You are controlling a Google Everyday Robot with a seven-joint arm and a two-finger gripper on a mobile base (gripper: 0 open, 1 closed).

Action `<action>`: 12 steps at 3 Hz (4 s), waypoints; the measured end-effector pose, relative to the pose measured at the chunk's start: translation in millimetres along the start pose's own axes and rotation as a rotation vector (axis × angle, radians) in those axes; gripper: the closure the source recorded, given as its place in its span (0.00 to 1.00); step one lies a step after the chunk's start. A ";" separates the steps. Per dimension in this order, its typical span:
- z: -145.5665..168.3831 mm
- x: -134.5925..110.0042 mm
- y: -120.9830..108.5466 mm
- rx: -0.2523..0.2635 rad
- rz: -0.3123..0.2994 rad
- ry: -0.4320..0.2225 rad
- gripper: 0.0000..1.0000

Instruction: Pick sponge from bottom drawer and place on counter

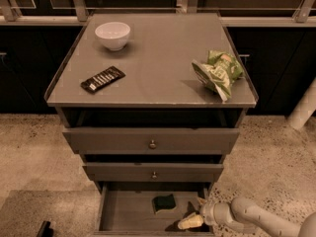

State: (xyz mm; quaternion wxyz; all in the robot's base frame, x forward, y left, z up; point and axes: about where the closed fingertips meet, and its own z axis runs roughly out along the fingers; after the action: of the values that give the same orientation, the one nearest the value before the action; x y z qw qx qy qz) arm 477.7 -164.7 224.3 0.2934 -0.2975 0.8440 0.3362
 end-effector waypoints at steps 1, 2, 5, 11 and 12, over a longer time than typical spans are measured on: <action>6.3 6.4 -6.1 0.006 0.014 -0.008 0.00; 12.2 7.2 -10.1 0.042 -0.036 -0.028 0.00; 83.4 -15.0 -28.7 -0.015 -0.181 -0.054 0.00; 175.6 4.4 -31.9 0.072 -0.259 -0.043 0.00; 173.7 2.2 -30.7 0.072 -0.259 -0.043 0.19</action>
Offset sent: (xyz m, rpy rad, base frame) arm 0.0130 -0.0023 -0.0224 -0.0602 -0.1472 -0.0310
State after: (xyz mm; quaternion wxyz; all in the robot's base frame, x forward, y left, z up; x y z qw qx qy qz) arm 549.0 -54.8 106.2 0.3628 -0.3858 0.8038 0.2712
